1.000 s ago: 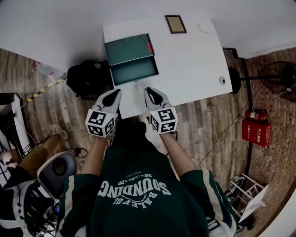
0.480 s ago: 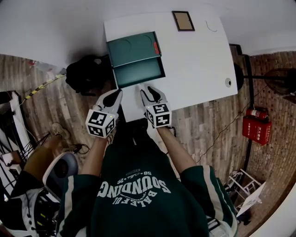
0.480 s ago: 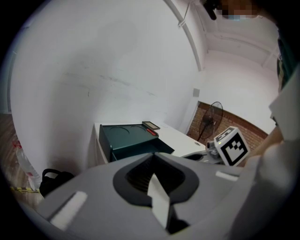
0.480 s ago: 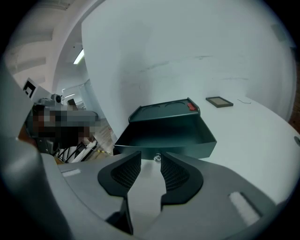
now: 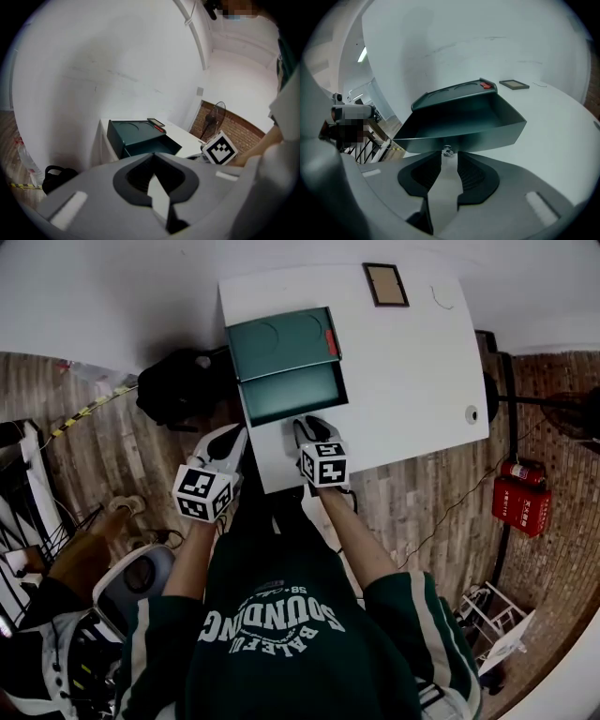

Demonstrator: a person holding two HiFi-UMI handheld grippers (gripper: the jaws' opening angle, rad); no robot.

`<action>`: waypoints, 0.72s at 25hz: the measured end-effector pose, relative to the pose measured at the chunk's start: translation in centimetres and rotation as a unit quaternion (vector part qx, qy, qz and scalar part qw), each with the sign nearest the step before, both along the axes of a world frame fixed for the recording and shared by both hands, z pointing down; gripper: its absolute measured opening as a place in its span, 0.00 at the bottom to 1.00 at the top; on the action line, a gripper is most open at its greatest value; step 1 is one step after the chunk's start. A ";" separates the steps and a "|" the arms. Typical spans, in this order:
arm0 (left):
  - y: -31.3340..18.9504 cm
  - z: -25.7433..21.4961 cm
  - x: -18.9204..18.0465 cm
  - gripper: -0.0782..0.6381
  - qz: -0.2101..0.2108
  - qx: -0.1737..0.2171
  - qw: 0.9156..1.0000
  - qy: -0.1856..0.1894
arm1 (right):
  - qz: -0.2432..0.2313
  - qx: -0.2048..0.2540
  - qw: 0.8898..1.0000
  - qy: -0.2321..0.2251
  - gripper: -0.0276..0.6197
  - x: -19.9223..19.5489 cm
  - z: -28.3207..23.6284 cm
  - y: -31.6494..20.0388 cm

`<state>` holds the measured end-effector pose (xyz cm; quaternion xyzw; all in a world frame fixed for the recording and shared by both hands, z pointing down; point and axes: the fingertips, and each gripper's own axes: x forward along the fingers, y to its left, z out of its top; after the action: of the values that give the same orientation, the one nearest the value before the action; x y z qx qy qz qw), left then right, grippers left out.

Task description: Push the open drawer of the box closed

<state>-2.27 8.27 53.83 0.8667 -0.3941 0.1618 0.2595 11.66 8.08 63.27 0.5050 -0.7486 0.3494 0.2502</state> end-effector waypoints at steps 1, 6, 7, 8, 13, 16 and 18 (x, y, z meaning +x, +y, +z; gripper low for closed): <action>-0.1 0.1 -0.1 0.18 0.000 -0.001 1.000 0.000 | 0.005 -0.008 1.000 -0.003 0.21 0.1 0.3 0.0; -0.6 0.5 -0.6 0.18 -0.002 -0.007 1.000 0.002 | 0.011 -0.018 1.000 -0.017 0.15 -0.3 0.9 -0.1; -0.7 0.6 -0.8 0.18 -0.002 -0.008 1.000 0.003 | 0.012 -0.017 1.000 -0.017 0.15 -0.4 0.9 -0.1; -0.7 0.7 -0.9 0.18 -0.003 -0.009 1.000 0.003 | 0.014 -0.017 1.000 -0.017 0.14 -0.5 0.9 -0.1; -0.3 -0.2 -0.3 0.18 -0.002 -0.011 1.000 0.003 | 0.011 -0.013 1.000 -0.017 0.14 0.3 -0.4 0.2; 0.5 -1.4 1.4 0.18 -0.003 -0.009 1.000 0.000 | 0.011 -0.006 1.000 -0.019 0.14 2.0 -1.9 0.6; 1.3 -1.9 2.1 0.18 -0.003 -0.007 1.000 -0.001 | 0.010 -0.003 1.000 -0.021 0.14 2.7 -2.4 0.9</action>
<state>-0.17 9.60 51.94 0.8636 -0.3959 0.1641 0.2656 14.39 9.00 60.92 0.5046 -0.7474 0.3643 0.2324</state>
